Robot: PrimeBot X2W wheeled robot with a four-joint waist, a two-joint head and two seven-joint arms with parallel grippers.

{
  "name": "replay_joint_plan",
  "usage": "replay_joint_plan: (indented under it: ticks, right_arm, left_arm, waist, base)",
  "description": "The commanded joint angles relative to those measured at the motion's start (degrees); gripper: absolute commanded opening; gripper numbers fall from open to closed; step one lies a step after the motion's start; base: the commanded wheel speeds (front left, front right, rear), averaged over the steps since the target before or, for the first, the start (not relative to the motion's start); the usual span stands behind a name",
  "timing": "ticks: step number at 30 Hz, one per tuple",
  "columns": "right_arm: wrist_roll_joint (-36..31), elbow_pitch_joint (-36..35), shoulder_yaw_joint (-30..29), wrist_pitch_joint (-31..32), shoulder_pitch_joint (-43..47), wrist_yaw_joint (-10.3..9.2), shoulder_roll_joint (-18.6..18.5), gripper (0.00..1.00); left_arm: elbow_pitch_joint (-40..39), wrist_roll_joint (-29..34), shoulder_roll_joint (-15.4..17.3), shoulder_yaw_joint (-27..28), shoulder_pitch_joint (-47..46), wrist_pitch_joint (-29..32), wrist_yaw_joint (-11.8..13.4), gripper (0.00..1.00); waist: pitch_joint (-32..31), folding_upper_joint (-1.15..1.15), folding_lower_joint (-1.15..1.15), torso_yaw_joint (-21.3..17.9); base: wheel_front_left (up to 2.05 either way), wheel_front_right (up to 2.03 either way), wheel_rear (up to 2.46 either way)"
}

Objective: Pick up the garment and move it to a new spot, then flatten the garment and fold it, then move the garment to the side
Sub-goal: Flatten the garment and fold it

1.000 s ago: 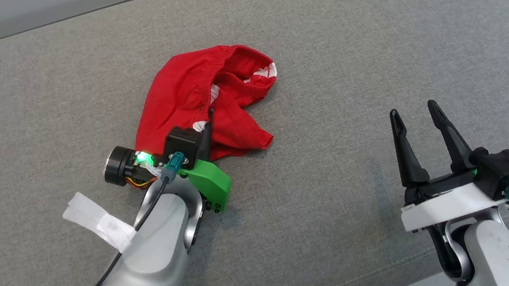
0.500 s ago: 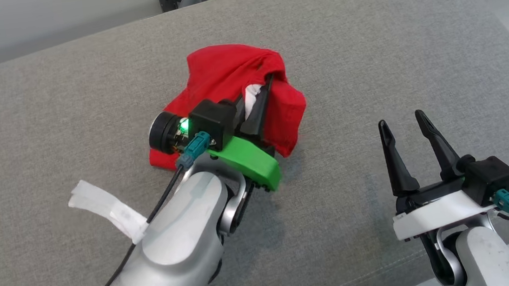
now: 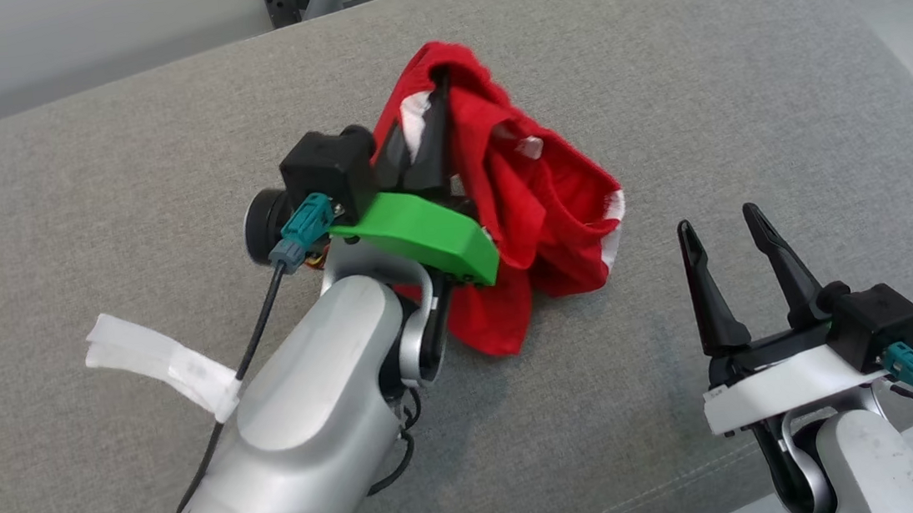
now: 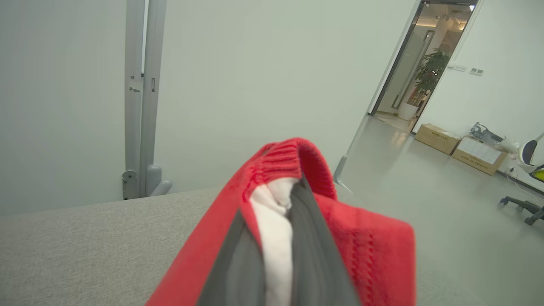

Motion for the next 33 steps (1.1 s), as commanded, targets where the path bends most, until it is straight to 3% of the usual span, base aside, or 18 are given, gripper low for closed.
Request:
replay_joint_plan:
  ticks: [1, 6, 13, 22, 24, 25, 26, 33]
  right_arm:
    - [0.2, -0.1, -0.1, -0.1, 0.0, 0.00, -0.1, 1.00]
    - [-0.2, -0.2, -0.5, -0.1, -0.5, 0.00, -0.1, 1.00]
    - [-0.8, 0.2, -0.1, -0.1, -0.4, 0.00, -0.1, 1.00]
    - [-1.5, 0.9, 0.6, -0.1, -0.8, 0.00, -0.1, 1.00]
    - [-1.6, 0.9, 0.6, -0.1, -0.7, 0.00, -0.1, 1.00]
    - [-1.6, 0.9, 0.6, -0.1, -0.7, 0.00, -0.1, 1.00]
    - [-1.7, 0.9, 0.5, -0.1, -0.6, 0.00, -0.1, 1.00]
    - [-1.8, 1.1, 0.3, -0.1, -0.4, 0.00, -0.1, 1.00]
  left_arm:
    - [2.3, 1.0, 0.4, 1.1, 1.4, 0.0, 0.5, 0.00]
    - [10.2, 3.1, 0.4, 8.0, 4.5, 0.0, 1.8, 0.00]
    - [14.1, 7.5, 0.7, 18.8, 9.2, 0.0, 2.6, 0.00]
    - [18.7, 11.2, 0.5, 27.4, 14.1, 0.0, 1.1, 0.00]
    - [19.8, 11.9, 0.4, 28.5, 14.6, 0.0, 0.3, 0.43]
    - [20.1, 12.5, 0.4, 29.0, 14.8, 0.0, -0.1, 0.76]
    - [20.4, 13.0, 0.3, 29.5, 14.9, 0.0, -0.4, 1.00]
    - [16.9, 17.4, 0.3, 35.0, 14.4, 0.0, -0.5, 1.00]
  waist:
    - [0.4, 0.37, 0.00, 0.6]
    - [1.0, 0.37, 0.00, 2.5]
    - [0.7, 0.37, 0.00, 5.5]
    - [0.2, 0.37, 0.00, 7.9]
    - [0.2, 0.37, 0.00, 8.1]
    - [0.2, 0.37, 0.00, 8.2]
    - [0.2, 0.37, 0.00, 8.3]
    - [-0.3, 0.37, 0.00, 8.6]
  base:
    - [0.00, 0.00, 0.00]
    - [0.00, 0.00, 0.00]
    - [0.00, 0.00, 0.00]
    - [0.00, 0.00, 0.00]
    - [0.00, 0.00, 0.00]
    - [0.00, 0.00, 0.00]
    - [0.00, 0.00, 0.00]
    - [0.00, 0.00, 0.00]
